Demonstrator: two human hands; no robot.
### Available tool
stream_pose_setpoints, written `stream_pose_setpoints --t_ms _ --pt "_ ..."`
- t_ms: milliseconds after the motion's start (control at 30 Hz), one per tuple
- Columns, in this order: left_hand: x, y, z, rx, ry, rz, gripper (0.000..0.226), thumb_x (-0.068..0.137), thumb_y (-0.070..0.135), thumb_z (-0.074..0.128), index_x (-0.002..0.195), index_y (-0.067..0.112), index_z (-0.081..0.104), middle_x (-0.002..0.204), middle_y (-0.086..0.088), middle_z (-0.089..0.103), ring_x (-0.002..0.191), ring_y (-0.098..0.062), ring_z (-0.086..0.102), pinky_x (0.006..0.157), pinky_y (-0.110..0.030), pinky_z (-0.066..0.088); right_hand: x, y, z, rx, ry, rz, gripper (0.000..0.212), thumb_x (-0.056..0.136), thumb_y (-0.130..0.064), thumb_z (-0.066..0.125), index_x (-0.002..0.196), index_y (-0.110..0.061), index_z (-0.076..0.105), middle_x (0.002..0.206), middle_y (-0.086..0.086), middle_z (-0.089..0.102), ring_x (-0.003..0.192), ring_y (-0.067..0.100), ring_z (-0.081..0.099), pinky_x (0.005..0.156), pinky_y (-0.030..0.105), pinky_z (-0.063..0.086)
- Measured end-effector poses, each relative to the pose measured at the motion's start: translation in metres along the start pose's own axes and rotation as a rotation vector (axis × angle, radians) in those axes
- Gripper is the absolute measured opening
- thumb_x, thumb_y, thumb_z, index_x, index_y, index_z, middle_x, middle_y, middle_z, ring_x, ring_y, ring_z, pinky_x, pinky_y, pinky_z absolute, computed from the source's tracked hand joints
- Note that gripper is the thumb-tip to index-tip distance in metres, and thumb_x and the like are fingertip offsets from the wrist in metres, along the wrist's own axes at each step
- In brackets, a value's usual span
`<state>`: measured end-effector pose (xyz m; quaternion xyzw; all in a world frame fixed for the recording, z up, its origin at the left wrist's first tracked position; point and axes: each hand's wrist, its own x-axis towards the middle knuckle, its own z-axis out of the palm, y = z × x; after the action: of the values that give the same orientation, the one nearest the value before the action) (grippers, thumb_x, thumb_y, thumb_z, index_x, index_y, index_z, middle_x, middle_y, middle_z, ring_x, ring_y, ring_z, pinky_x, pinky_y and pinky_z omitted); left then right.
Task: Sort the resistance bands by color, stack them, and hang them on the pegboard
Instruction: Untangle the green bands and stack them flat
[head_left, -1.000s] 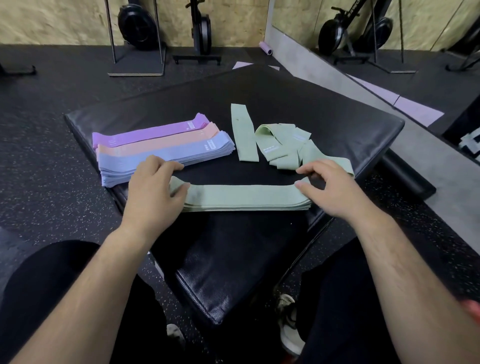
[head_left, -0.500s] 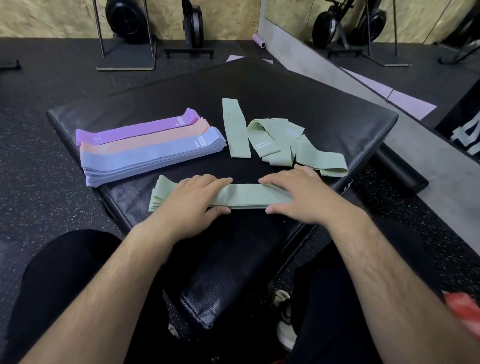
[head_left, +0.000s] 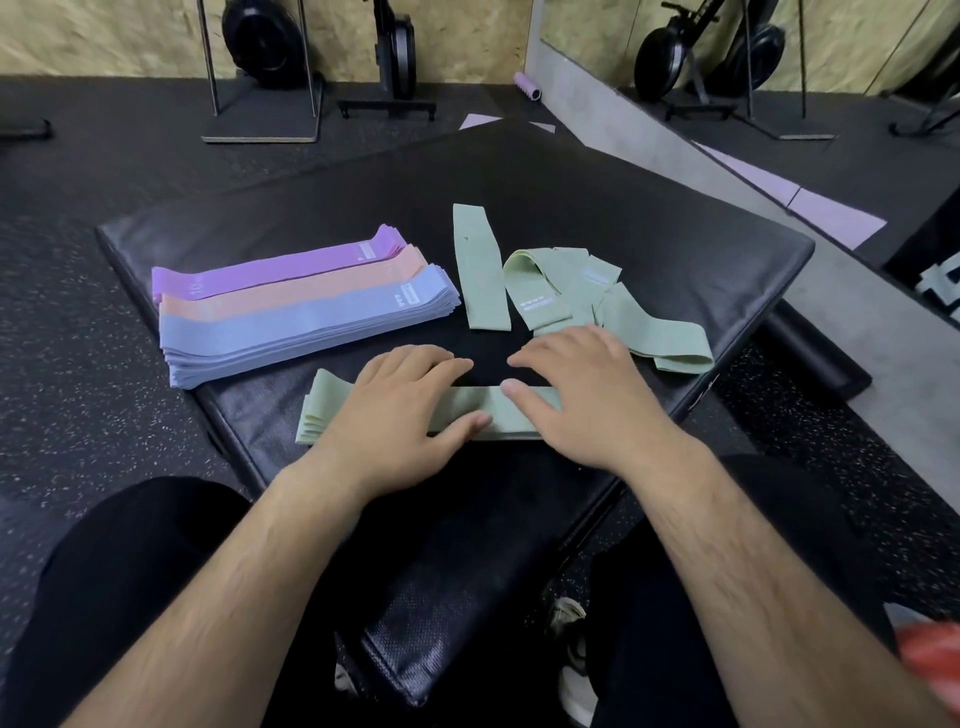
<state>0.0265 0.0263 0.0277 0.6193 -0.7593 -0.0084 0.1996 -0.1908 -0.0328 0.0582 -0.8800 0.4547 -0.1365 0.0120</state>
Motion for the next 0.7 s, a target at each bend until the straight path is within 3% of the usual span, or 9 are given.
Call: stream_pose_setpoints --t_ms 133,433,500,633,700 --pt "0.009 0.001 0.003 0.027 0.052 -0.047 0.067 0.094 0.065 0.032 0.137 0.022 0.059 0.137 0.003 0.057 0.132 -0.019 0.047 0.112 -0.032 0.026 0.020 -0.013 0.013 0.002 -0.005 0.022 0.040 0.104 -0.046 0.043 0.129 -0.024 0.065 0.139 -0.007 0.058 0.132 0.018 0.046 0.115 0.035 0.024" --pt "0.020 0.001 0.014 0.036 0.073 -0.037 0.053 0.098 0.054 0.041 0.128 0.018 0.065 0.131 -0.001 0.062 0.126 -0.023 0.055 0.111 -0.035 0.033 0.066 -0.015 0.030 -0.030 -0.235 0.145 0.047 0.107 -0.040 0.033 0.140 -0.016 0.056 0.157 0.000 0.040 0.140 0.025 0.034 0.113 0.041 0.028" --pt "0.022 0.001 0.014 0.034 0.078 -0.032 0.053 0.099 0.054 0.040 0.127 0.017 0.066 0.131 -0.002 0.063 0.125 -0.024 0.055 0.110 -0.035 0.034 0.068 -0.015 0.032 -0.053 -0.253 0.149 0.046 0.107 -0.040 0.031 0.135 -0.014 0.058 0.152 -0.001 0.044 0.137 0.026 0.035 0.110 0.041 0.029" --pt "0.023 0.001 0.014 0.020 0.073 -0.042 0.055 0.100 0.055 0.037 0.128 0.016 0.066 0.133 -0.003 0.062 0.127 -0.024 0.055 0.112 -0.034 0.030 0.067 -0.015 0.032 -0.081 -0.218 0.141 0.038 0.107 -0.038 0.030 0.109 -0.016 0.060 0.120 -0.005 0.056 0.119 0.024 0.041 0.098 0.039 0.033" --pt "0.022 0.001 0.013 0.012 0.071 -0.046 0.059 0.100 0.056 0.033 0.129 0.016 0.065 0.134 -0.003 0.061 0.128 -0.024 0.054 0.112 -0.033 0.028 0.065 -0.013 0.029 -0.065 -0.191 0.136 0.037 0.107 -0.037 0.029 0.106 -0.017 0.060 0.117 -0.007 0.058 0.118 0.023 0.041 0.096 0.039 0.032"
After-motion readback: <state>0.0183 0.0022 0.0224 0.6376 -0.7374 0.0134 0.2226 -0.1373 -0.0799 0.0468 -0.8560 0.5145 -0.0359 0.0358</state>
